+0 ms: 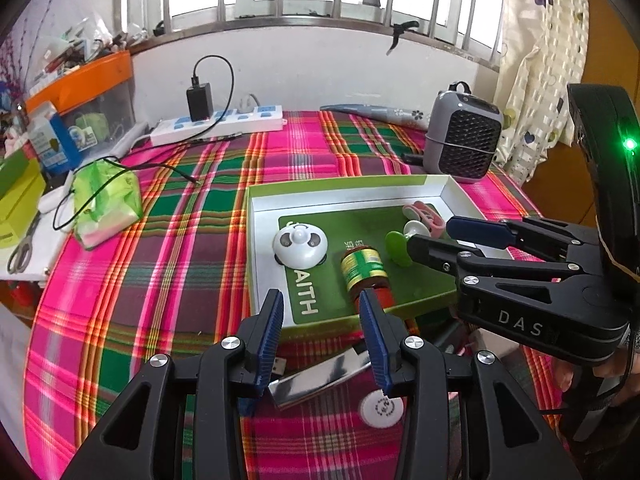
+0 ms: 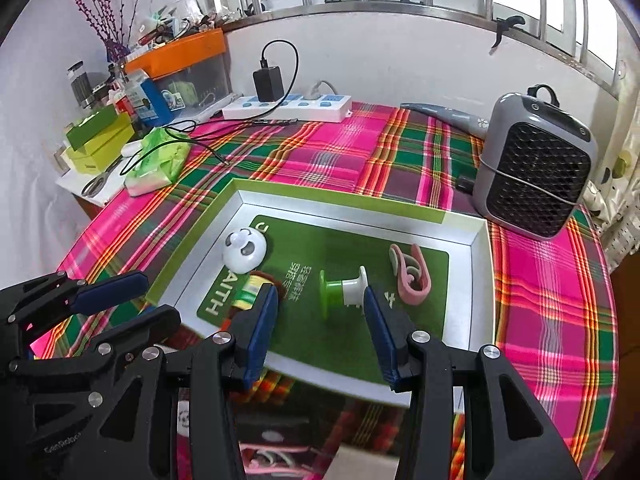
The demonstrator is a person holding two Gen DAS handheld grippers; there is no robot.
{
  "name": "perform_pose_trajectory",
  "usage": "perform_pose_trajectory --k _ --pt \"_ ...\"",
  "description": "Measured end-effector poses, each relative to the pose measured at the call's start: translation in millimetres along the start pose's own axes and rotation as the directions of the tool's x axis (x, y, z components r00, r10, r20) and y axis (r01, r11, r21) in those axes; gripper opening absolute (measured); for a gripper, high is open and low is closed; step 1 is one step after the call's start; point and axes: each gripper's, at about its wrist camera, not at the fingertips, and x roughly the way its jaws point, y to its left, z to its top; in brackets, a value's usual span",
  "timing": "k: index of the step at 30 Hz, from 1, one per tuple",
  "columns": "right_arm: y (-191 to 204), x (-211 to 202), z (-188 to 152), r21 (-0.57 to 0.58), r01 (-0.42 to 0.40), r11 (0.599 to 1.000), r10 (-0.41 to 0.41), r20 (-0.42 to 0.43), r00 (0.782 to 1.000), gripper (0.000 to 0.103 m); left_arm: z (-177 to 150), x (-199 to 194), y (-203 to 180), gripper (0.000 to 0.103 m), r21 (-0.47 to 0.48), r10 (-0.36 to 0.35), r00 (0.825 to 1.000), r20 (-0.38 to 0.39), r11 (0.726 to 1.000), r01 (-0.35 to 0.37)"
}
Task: Organize rigid objects
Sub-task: 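Lower the bottle and spool into the tray and open both tools, then withdraw both tools from the tray toward the remaining items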
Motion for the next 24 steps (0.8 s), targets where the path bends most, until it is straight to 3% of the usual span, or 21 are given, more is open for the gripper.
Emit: perform_pose_trajectory --k 24 --pt "-18.8 -44.7 -45.6 0.107 0.044 0.993 -0.049 0.049 0.998 0.046 -31.0 -26.2 34.0 0.039 -0.091 0.008 1.000 0.014 0.996 -0.006"
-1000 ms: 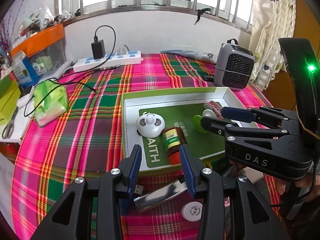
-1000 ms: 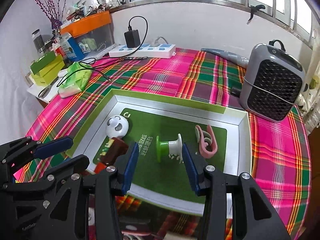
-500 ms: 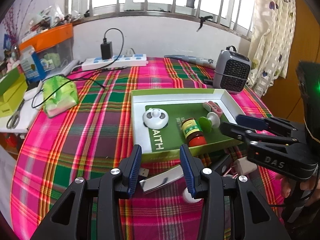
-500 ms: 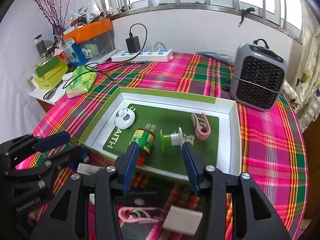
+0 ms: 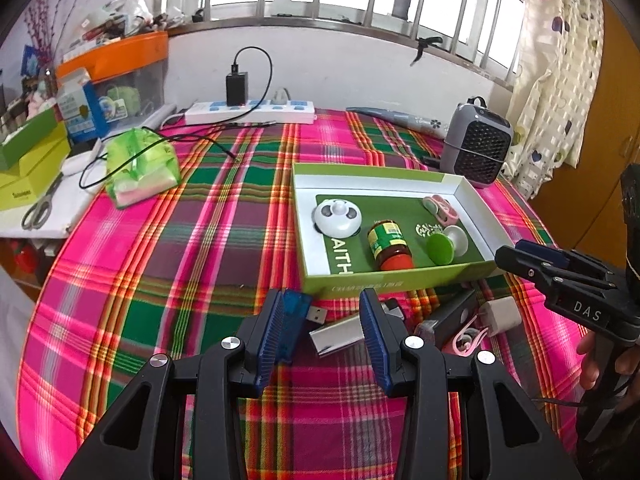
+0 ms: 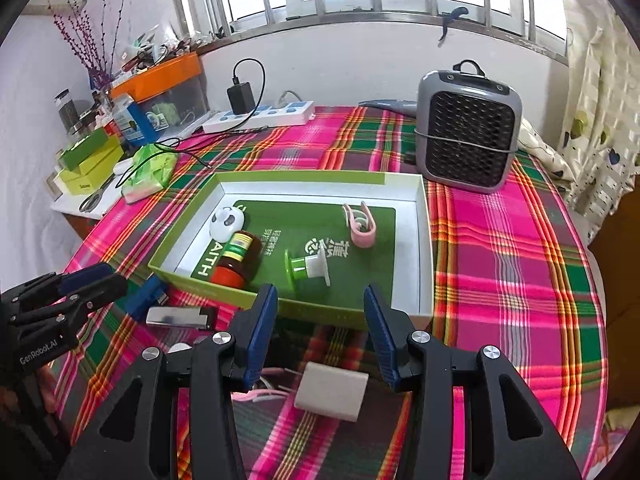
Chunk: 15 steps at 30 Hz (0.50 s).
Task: Organize rigid objects
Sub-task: 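Withdraw both tools from the tray toward the remaining items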
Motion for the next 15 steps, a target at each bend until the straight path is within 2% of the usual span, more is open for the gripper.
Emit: perform_pose_trajectory --k 15 --pt "-10.9 -4.5 -21.7 0.045 0.008 0.999 -0.008 -0.016 1.000 0.046 -17.4 0.1 12.0 0.039 -0.018 -0.017 1.000 -0.024 1.000 0.016"
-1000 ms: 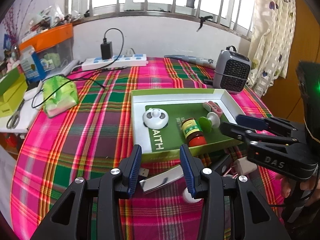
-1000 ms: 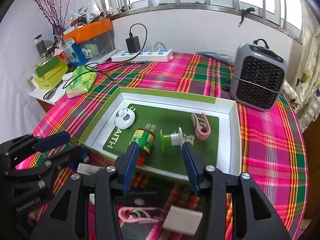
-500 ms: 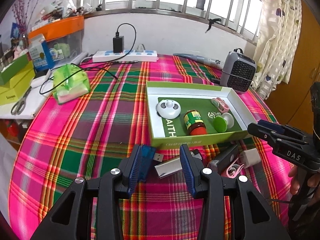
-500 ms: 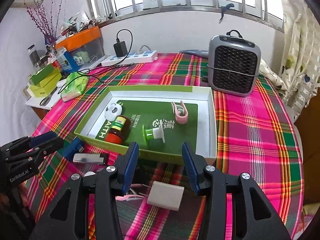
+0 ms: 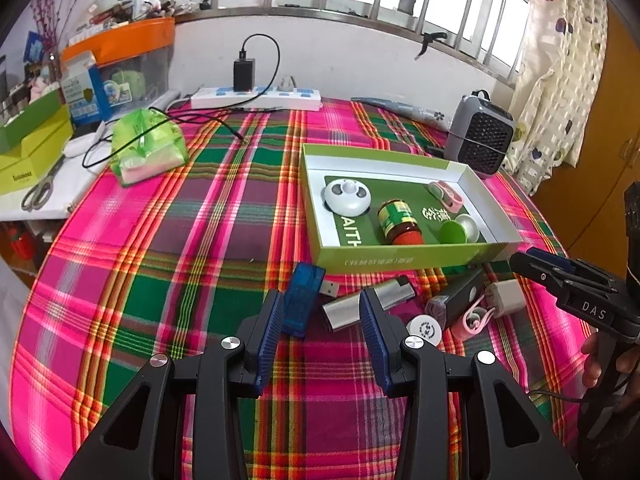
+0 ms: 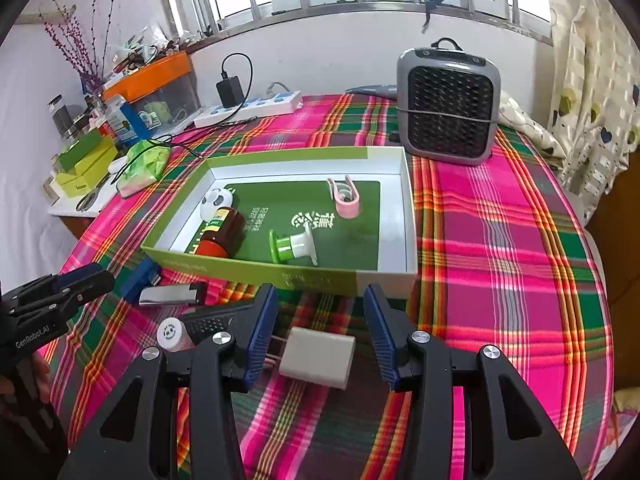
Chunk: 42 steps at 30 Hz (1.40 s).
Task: Organize rigid objects
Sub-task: 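Withdraw both tools from the tray toward the remaining items, then grasp the blue USB stick with the left tool while the right tool grasps the white charger plug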
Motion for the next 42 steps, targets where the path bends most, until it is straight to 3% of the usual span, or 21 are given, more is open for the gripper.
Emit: perform_pose_trajectory --k 10,18,26,42 --pt "-9.2 -3.0 -17.4 0.030 0.008 1.000 -0.008 -0.021 1.000 0.046 -10.5 5.5 4.9 0.039 0.006 -0.027 0.999 -0.027 1.000 0.027" --pt "-9.5 0.1 -27.2 0.034 0.019 0.999 -0.018 -0.046 0.999 0.046 -11.8 15.1 7.4 0.039 0.038 0.008 0.999 -0.050 0.999 -0.006" --pt "-6.5 4.6 -27.7 0.032 0.023 0.999 -0.022 -0.053 0.998 0.047 -5.3 31.9 11.7 0.039 0.047 0.036 0.996 -0.078 0.998 -0.032" --pt "4.2 17.7 -22.4 0.036 0.046 0.998 -0.043 -0.090 0.995 0.051 4.7 43.9 15.1 0.039 0.048 0.026 0.996 -0.087 0.999 -0.022"
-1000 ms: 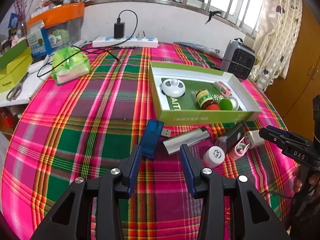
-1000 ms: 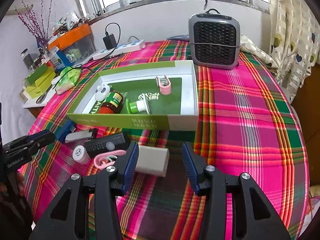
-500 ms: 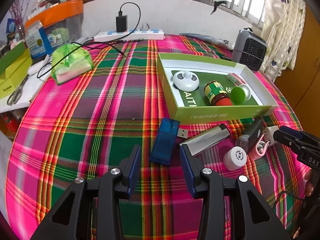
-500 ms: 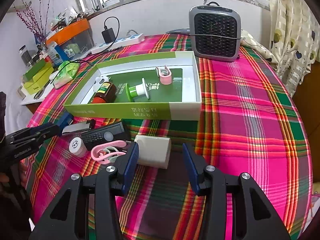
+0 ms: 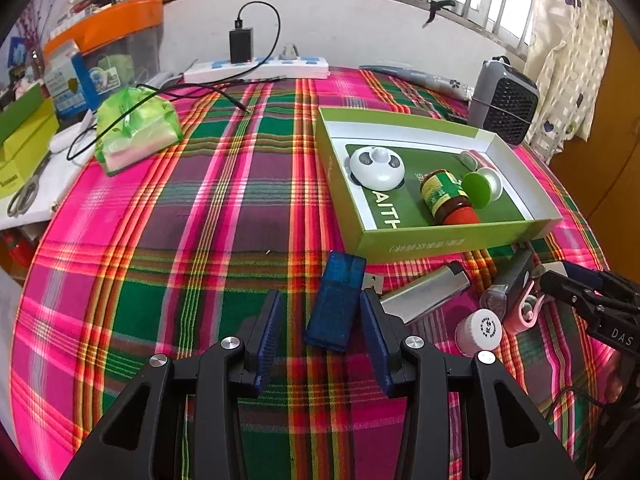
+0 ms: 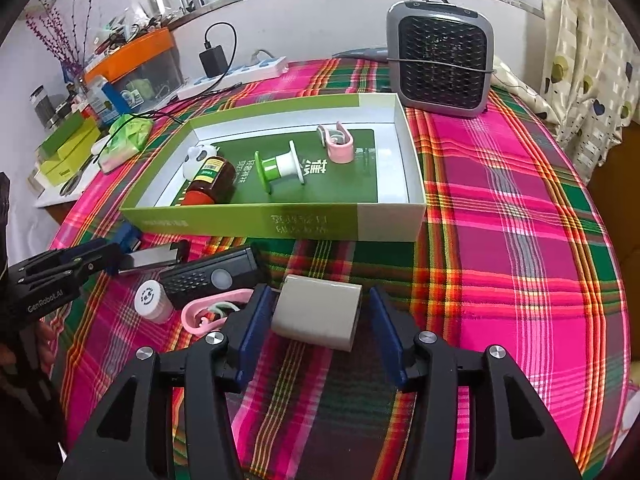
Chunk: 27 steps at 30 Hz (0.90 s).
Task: Organize rigid objects
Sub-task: 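Grasp the blue USB stick with the left tool while the right tool grasps the white charger plug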
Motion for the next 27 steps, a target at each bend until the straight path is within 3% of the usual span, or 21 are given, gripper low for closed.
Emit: perform_pose_trajectory --k 16,27 --pt "-23.6 -18.3 -13.9 0.007 0.069 0.998 -0.069 0.011 0.998 0.051 0.9 0.3 -0.7 0.039 0.007 0.004 1.000 -0.006 1.000 -0.004" --pt "-28.5 -39.8 -28.6 -0.056 0.223 0.973 -0.223 0.003 0.975 0.051 -3.6 -2.5 -5.9 0.039 0.019 -0.006 1.000 -0.009 1.000 0.006"
